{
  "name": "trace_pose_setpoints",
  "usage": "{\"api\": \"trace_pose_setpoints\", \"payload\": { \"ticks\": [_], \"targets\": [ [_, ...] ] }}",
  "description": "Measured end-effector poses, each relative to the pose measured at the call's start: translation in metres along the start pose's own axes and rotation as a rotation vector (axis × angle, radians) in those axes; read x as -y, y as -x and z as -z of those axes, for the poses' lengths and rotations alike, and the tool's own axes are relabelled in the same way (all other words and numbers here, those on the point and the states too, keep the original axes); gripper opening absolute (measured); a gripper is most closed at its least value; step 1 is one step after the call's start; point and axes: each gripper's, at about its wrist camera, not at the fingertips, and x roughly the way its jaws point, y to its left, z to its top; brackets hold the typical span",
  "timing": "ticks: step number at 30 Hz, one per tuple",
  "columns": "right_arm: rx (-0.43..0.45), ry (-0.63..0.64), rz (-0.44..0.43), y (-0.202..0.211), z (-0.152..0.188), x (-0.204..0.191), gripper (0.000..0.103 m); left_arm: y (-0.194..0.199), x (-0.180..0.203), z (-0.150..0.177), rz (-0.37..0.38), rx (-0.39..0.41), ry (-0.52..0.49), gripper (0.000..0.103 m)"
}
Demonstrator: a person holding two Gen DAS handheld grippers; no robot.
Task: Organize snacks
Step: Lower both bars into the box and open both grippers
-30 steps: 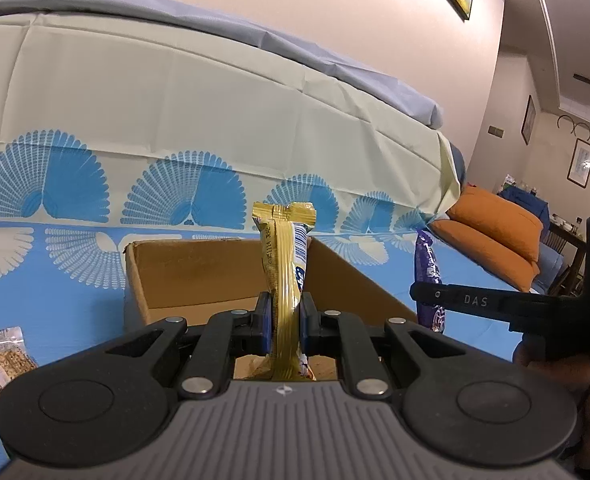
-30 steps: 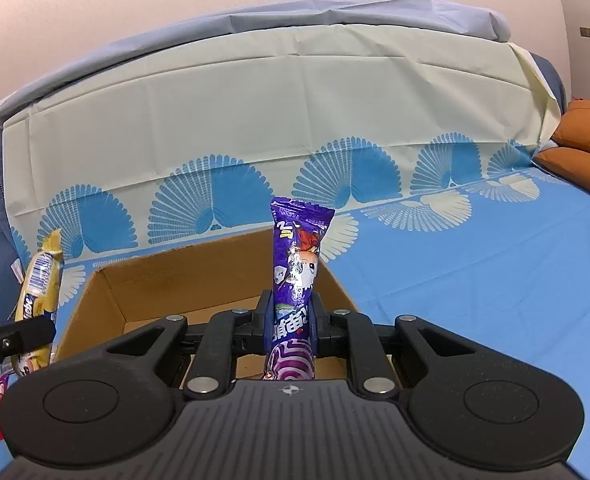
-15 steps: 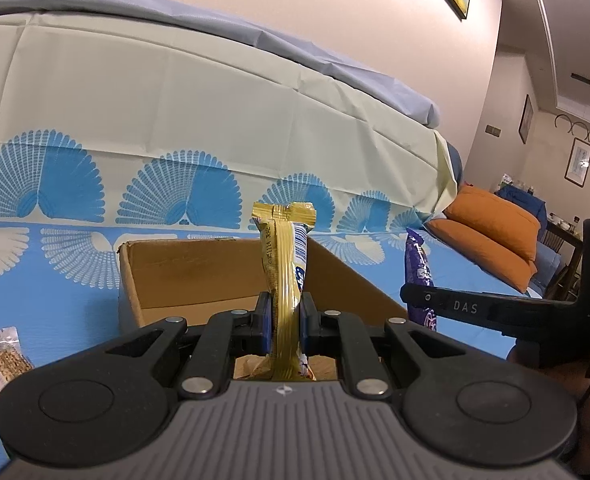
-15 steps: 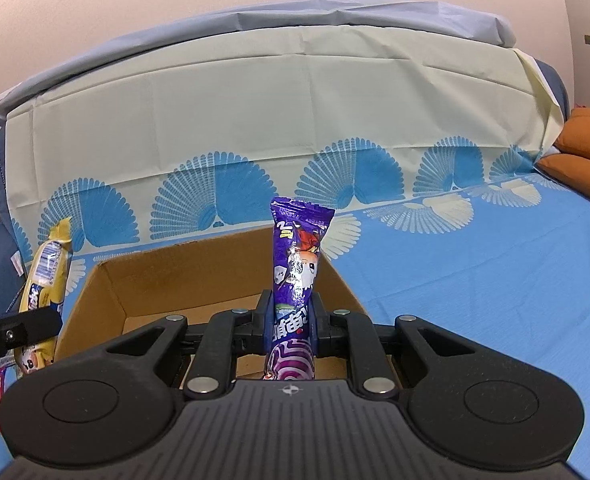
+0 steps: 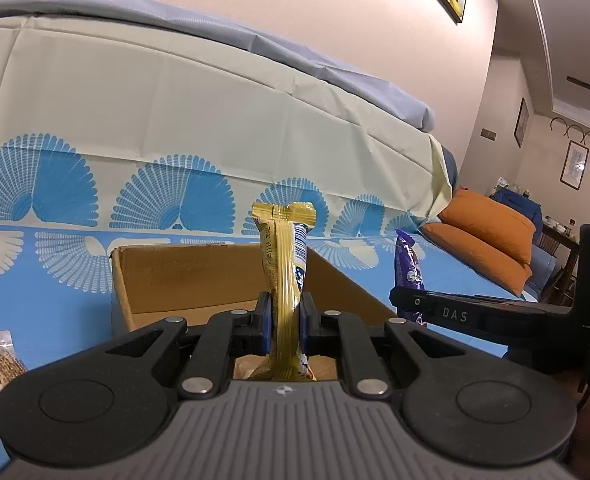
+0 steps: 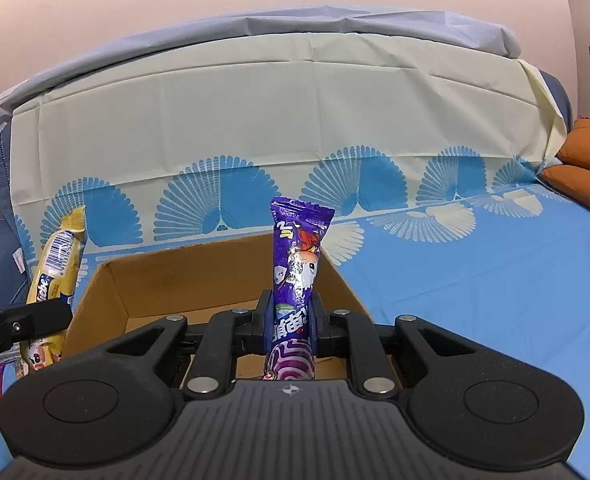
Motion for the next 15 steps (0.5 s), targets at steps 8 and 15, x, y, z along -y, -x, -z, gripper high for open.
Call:
{"api": "trace_pose_setpoints", "payload": {
  "ticks": [8, 15],
  "targets": [
    [0.007, 0.012, -0.012, 0.0023, 0.0006, 0.0016, 0.017, 0.0006, 0.0006, -0.0005, 0.002, 0.004, 0.004, 0.014],
    [0.009, 0.013, -0.026, 0.0029, -0.0007, 0.0042, 0.018, 0.0003, -0.0003, -0.0006, 0.011, -0.013, 0.019, 0.015]
  ]
}}
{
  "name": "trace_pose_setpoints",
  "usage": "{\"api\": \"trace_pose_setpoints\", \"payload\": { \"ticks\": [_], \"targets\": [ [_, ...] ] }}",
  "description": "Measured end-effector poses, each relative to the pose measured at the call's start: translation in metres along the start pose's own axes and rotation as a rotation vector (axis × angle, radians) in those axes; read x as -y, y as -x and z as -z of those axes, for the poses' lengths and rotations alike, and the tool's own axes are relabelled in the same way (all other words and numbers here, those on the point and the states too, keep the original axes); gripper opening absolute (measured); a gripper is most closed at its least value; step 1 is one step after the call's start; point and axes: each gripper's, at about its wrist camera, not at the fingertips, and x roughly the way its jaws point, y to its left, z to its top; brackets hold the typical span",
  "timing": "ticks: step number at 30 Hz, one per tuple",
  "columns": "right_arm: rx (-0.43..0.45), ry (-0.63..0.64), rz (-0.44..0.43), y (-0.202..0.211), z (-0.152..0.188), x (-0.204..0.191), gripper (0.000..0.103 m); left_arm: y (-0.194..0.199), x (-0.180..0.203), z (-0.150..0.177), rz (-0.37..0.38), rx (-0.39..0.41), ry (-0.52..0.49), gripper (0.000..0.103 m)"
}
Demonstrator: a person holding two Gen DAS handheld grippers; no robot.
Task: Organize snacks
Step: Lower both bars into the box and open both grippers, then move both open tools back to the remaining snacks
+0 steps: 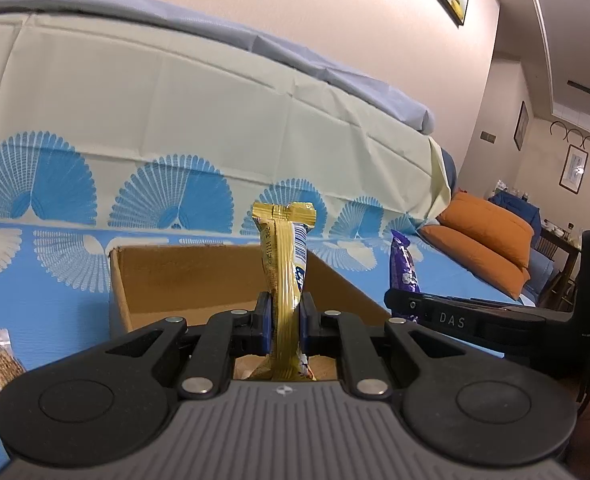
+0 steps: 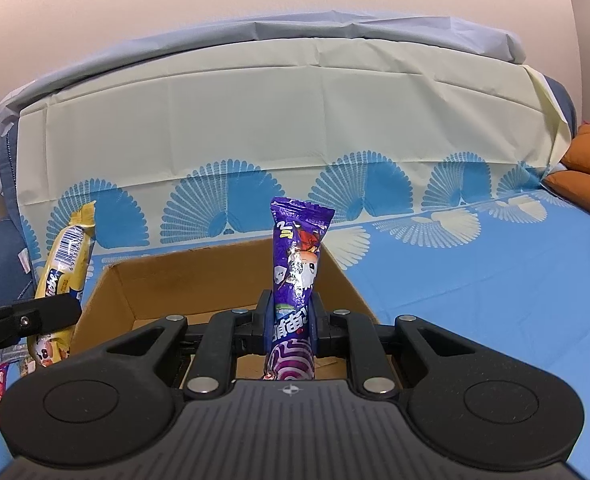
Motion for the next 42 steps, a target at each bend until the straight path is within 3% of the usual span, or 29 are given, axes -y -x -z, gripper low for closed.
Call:
{"api": "trace_pose_setpoints", "payload": {
  "ticks": [3, 4, 6, 7, 12, 18, 22, 27, 32, 34, 35, 42],
  "targets": [
    [-0.013, -0.014, -0.014, -0.002, -0.002, 0.001, 0.022, -0.005, -0.003, 0.001, -0.003, -0.032, 0.028, 0.033],
    [-0.021, -0.022, -0.021, -0.003, -0.002, 0.002, 0.034, -0.004, -0.004, 0.0, -0.008, -0.029, 0.029, 0.033],
    [-0.025, -0.035, -0.023, -0.004, -0.004, 0.003, 0.047, -0.002, -0.005, 0.0, -0.013, -0.02, 0.03, 0.033],
    [-0.021, -0.035, -0.021, -0.003, -0.004, 0.002, 0.047, 0.0, -0.005, -0.001, -0.015, -0.015, 0.031, 0.033],
    [-0.03, -0.036, -0.031, -0.004, -0.004, -0.004, 0.047, 0.01, -0.008, 0.001, -0.043, 0.0, 0.012, 0.032],
    [-0.036, -0.052, -0.044, -0.003, -0.003, -0.015, 0.047, 0.033, -0.014, 0.008, -0.099, -0.002, -0.027, 0.011],
    [-0.041, -0.071, -0.081, 0.001, 0.001, -0.027, 0.027, 0.059, -0.031, 0.002, -0.146, -0.014, -0.024, 0.01],
    [-0.042, -0.074, -0.149, 0.007, 0.002, -0.047, 0.024, 0.092, -0.077, -0.009, -0.252, -0.04, -0.066, 0.011],
    [-0.058, -0.077, -0.247, 0.009, 0.002, -0.069, 0.024, 0.113, -0.153, 0.003, -0.359, -0.042, 0.166, 0.011],
    [-0.064, -0.071, -0.299, 0.009, 0.003, -0.081, 0.025, 0.113, -0.18, 0.013, -0.408, -0.103, 0.273, 0.011],
    [-0.065, -0.063, -0.327, 0.01, 0.004, -0.088, 0.025, 0.116, -0.19, 0.014, -0.447, -0.098, 0.315, 0.011],
    [-0.076, 0.031, -0.517, 0.015, 0.014, -0.15, 0.025, 0.12, -0.223, 0.02, -0.565, -0.117, 0.462, 0.014]
  ]
}}
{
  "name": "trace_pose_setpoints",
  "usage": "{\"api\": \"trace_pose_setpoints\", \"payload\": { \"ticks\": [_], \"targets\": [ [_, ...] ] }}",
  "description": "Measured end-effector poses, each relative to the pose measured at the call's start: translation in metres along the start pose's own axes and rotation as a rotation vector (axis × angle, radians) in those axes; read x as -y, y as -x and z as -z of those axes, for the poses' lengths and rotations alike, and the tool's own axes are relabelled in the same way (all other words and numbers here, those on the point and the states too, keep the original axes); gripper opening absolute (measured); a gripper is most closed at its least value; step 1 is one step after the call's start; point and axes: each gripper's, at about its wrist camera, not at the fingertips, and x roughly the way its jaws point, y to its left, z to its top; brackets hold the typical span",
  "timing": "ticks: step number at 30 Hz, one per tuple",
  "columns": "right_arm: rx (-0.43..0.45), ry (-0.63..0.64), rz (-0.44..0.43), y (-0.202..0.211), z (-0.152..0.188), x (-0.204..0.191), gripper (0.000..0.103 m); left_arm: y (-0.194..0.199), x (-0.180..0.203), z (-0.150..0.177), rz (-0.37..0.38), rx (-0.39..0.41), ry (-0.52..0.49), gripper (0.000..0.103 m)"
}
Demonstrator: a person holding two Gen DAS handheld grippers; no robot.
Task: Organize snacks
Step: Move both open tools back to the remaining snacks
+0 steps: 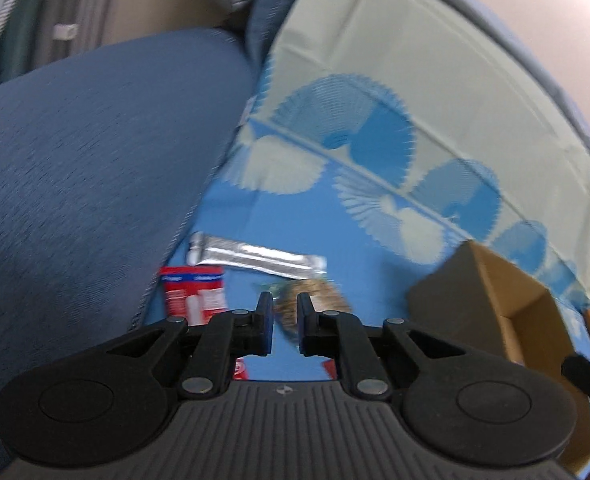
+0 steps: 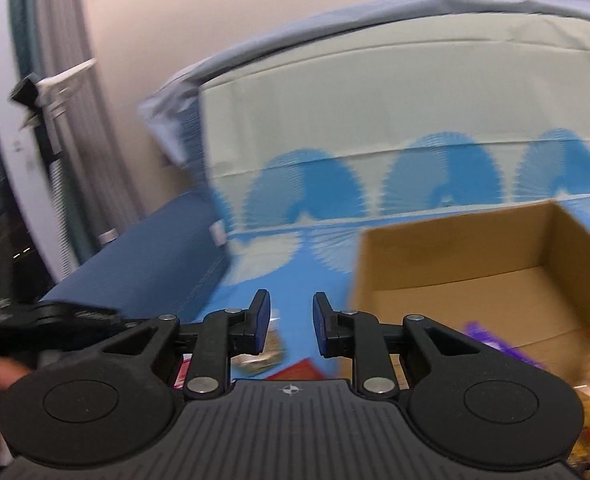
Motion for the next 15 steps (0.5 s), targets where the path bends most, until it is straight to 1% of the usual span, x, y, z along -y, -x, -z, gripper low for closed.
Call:
{"api": "trace_pose_setpoints", "payload": {
  "ticks": [3, 5, 8, 10, 12, 14, 15],
  "targets": [
    [-0.045, 0.014, -0.062, -0.018, 0.008, -0.024, 0.025, -0.007, -0.004, 0.002, -0.03, -0.022, 0.02, 0.015],
    [-0.086, 0.033, -0.091, -0.032, 0.017, -0.042, 0.025, -0.013, -0.005, 0.004, -0.054, -0.028, 0.024, 0.018],
    [-0.138, 0.07, -0.087, -0.057, 0.031, -0.066, 0.026, -0.018, -0.008, 0.005, -0.072, -0.047, 0.033, 0.02],
    [-0.174, 0.079, -0.047, -0.076, 0.039, -0.075, 0.037, -0.022, -0.01, 0.005, -0.083, -0.06, 0.04, 0.022],
    [-0.208, 0.069, 0.006, -0.097, 0.045, -0.078, 0.04, -0.026, -0.011, 0.007, -0.092, -0.074, 0.041, 0.022],
    [-0.238, 0.051, 0.071, -0.119, 0.05, -0.079, 0.041, -0.03, -0.01, 0.009, -0.104, -0.089, 0.027, 0.025],
    [-0.252, 0.043, 0.112, -0.13, 0.053, -0.077, 0.044, -0.032, -0.009, 0.01, -0.112, -0.095, 0.018, 0.03]
  ]
}}
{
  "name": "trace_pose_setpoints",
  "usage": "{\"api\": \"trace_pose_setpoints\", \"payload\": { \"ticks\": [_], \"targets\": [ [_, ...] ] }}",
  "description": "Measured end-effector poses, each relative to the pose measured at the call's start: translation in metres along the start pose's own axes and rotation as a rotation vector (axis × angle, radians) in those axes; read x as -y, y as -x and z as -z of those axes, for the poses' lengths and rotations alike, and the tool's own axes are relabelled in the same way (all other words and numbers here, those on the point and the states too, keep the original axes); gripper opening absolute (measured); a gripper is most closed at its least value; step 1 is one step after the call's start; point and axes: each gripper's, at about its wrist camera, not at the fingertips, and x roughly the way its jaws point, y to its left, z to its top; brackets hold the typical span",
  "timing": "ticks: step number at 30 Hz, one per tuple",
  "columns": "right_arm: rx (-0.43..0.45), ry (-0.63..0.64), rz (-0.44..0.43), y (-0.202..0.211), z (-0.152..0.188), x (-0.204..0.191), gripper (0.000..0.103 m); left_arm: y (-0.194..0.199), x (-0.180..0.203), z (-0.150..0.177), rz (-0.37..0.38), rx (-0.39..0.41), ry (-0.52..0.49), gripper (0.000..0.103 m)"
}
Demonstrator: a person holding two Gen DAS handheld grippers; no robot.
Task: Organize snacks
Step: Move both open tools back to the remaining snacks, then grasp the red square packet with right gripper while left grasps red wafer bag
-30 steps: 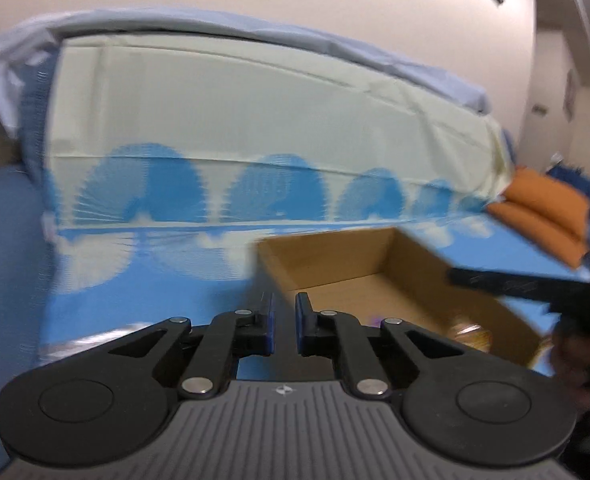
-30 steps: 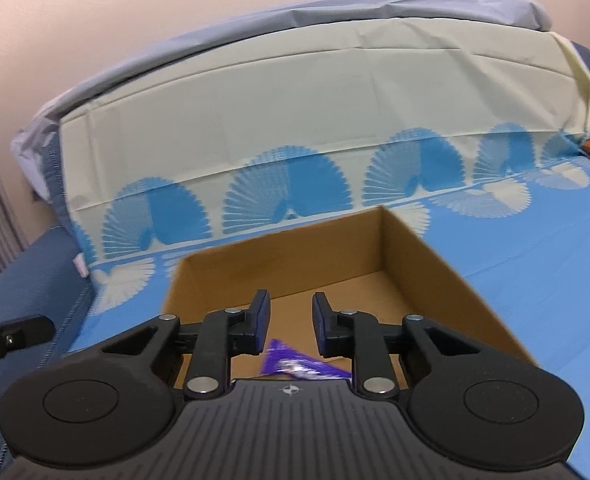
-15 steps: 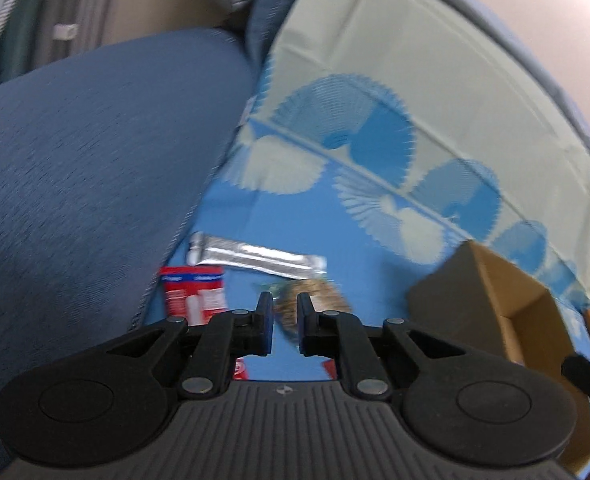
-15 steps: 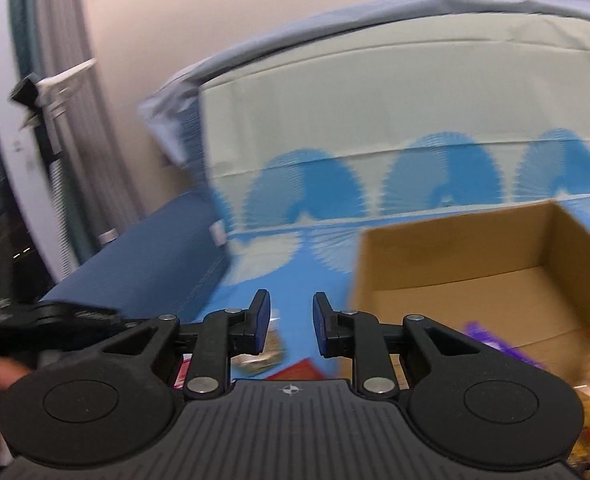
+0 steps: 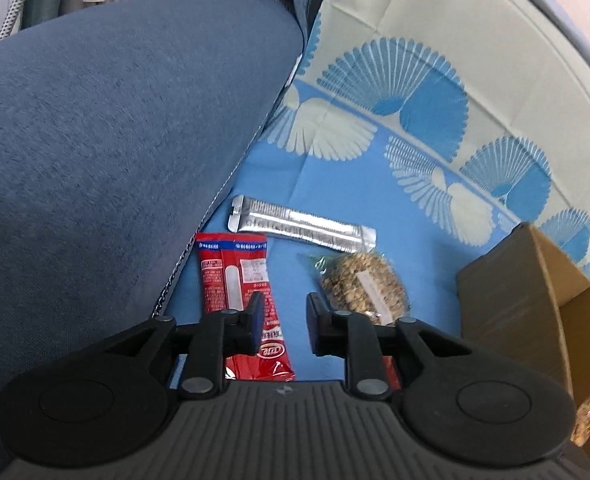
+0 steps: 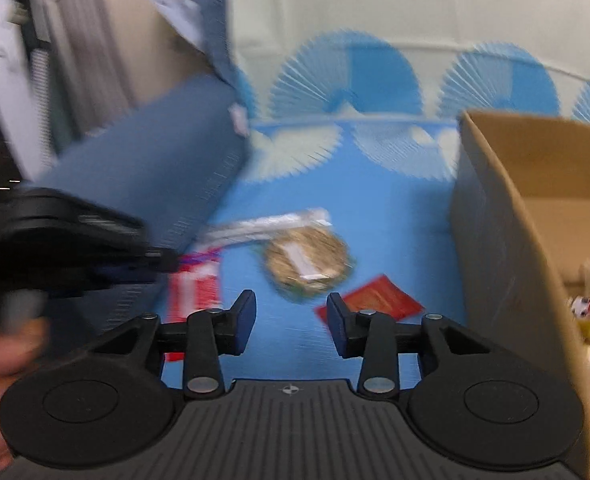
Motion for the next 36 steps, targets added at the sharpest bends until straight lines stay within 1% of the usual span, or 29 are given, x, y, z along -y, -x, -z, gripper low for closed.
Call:
{"api": "trace_pose_setpoints", "payload": {
  "ticks": [1, 2, 3, 4, 5, 6, 8, 10, 11, 13, 16, 21, 23, 24, 25, 26, 27, 28, 31, 36],
  "targets": [
    [-0.018, -0.012, 0.033, -0.01, 0.001, 0.002, 0.048, -0.001, 0.002, 0.001, -0.01, -0.004, -0.01, 0.033],
    [-0.039, -0.03, 0.056, -0.021, 0.0, 0.003, 0.049, -0.004, 0.003, 0.001, -0.02, -0.01, -0.02, 0.035],
    [-0.052, -0.054, 0.072, -0.031, 0.0, 0.005, 0.052, -0.007, 0.003, 0.002, -0.03, -0.017, -0.024, 0.039],
    [-0.063, -0.076, 0.091, -0.04, -0.002, 0.006, 0.06, -0.01, 0.003, 0.002, -0.036, -0.024, -0.021, 0.046],
    [-0.07, -0.091, 0.106, -0.047, 0.0, 0.007, 0.065, -0.012, 0.002, 0.002, -0.042, -0.031, -0.016, 0.049],
    [-0.08, -0.11, 0.116, -0.054, 0.001, 0.009, 0.074, -0.015, 0.001, 0.003, -0.05, -0.04, -0.009, 0.055],
    [-0.092, -0.127, 0.131, -0.067, 0.001, 0.014, 0.075, -0.022, -0.001, 0.003, -0.066, -0.06, 0.01, 0.058],
    [-0.095, -0.121, 0.169, -0.075, 0.001, 0.017, 0.076, -0.029, 0.0, 0.004, -0.087, -0.077, 0.013, 0.066],
    [-0.103, -0.124, 0.189, -0.081, 0.002, 0.019, 0.076, -0.033, 0.001, 0.005, -0.101, -0.087, 0.009, 0.067],
    [-0.124, -0.143, 0.209, -0.091, 0.002, 0.024, 0.077, -0.04, 0.004, 0.005, -0.126, -0.098, 0.009, 0.073],
    [-0.116, -0.109, 0.232, -0.098, 0.001, 0.022, 0.078, -0.049, 0.007, 0.005, -0.164, -0.102, 0.014, 0.077],
    [-0.105, -0.067, 0.26, -0.105, 0.002, 0.024, 0.078, -0.066, 0.01, 0.006, -0.218, -0.124, 0.009, 0.078],
    [-0.087, -0.041, 0.258, -0.103, 0.004, 0.025, 0.071, -0.071, 0.01, 0.006, -0.234, -0.136, 0.003, 0.078],
    [-0.08, -0.032, 0.261, -0.102, 0.005, 0.025, 0.062, -0.073, 0.011, 0.006, -0.239, -0.134, 0.001, 0.077],
    [-0.072, -0.021, 0.259, -0.102, 0.006, 0.026, 0.05, -0.073, 0.011, 0.006, -0.244, -0.131, -0.004, 0.076],
    [-0.066, -0.005, 0.253, -0.101, 0.005, 0.025, 0.048, -0.073, 0.012, 0.006, -0.246, -0.131, -0.01, 0.074],
    [-0.064, 0.006, 0.252, -0.101, 0.006, 0.025, 0.047, -0.073, 0.012, 0.006, -0.253, -0.13, -0.022, 0.068],
    [-0.061, 0.015, 0.247, -0.099, 0.007, 0.025, 0.045, -0.071, 0.013, 0.007, -0.267, -0.127, -0.038, 0.059],
    [-0.05, 0.029, 0.231, -0.095, 0.009, 0.028, 0.044, -0.066, 0.01, 0.006, -0.26, -0.125, -0.048, 0.054],
    [-0.061, 0.069, 0.174, -0.077, 0.008, 0.026, 0.044, -0.051, 0.007, 0.007, -0.207, -0.127, -0.046, 0.052]
  ]
}}
